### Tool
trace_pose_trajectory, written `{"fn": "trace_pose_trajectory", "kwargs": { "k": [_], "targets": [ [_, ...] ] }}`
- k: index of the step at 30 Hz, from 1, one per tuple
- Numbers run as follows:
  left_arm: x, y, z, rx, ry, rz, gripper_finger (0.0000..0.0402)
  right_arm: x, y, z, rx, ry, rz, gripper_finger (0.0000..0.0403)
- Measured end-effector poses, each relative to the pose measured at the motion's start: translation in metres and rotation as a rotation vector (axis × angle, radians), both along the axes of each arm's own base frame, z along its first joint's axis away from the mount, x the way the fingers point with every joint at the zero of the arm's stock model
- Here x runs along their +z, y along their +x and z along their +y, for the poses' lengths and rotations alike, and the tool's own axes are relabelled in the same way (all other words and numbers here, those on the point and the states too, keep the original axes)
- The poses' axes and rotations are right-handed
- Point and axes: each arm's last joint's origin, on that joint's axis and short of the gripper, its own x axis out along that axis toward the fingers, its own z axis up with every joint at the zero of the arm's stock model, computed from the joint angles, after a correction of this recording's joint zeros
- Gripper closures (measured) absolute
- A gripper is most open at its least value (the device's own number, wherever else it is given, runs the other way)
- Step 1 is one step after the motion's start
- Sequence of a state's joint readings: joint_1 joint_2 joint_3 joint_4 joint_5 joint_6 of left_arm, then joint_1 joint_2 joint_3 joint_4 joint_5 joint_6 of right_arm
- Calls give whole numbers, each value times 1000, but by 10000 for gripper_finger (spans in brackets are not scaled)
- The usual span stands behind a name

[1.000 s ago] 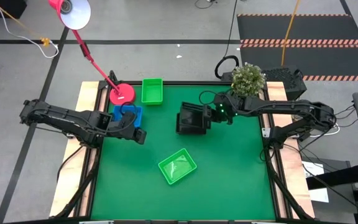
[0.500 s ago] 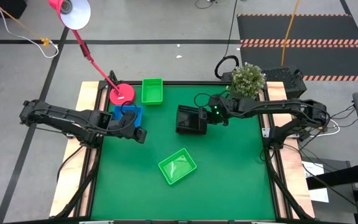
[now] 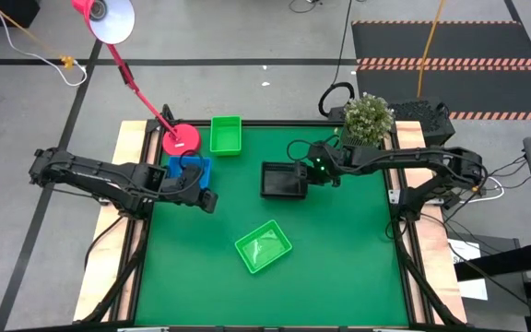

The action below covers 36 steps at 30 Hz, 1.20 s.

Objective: Stack baskets by color
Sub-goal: Stack the bottom black bin on the top stacked black bins, then stack the bottom green bin on the top stacked green bins

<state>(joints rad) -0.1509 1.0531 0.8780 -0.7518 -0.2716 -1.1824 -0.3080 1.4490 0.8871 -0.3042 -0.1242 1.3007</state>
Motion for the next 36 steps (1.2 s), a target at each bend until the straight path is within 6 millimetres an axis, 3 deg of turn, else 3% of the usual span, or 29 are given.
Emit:
{"fn": "trace_pose_trajectory", "kwargs": {
  "k": [19,26,32,36],
  "targets": [
    [0,0,0,1,19,4,268,1,-1,-1,-6,-22,4,227],
    [0,0,-1,-41,-21,3,268,18,-15,-1,2,-37,-9,186],
    [3,4,-7,-96,-89,-51,268,37,-26,-2,45,-40,-96,177],
    [1,8,-14,-18,-309,-38,268,47,-35,-1,82,-69,-113,177]
  ]
}}
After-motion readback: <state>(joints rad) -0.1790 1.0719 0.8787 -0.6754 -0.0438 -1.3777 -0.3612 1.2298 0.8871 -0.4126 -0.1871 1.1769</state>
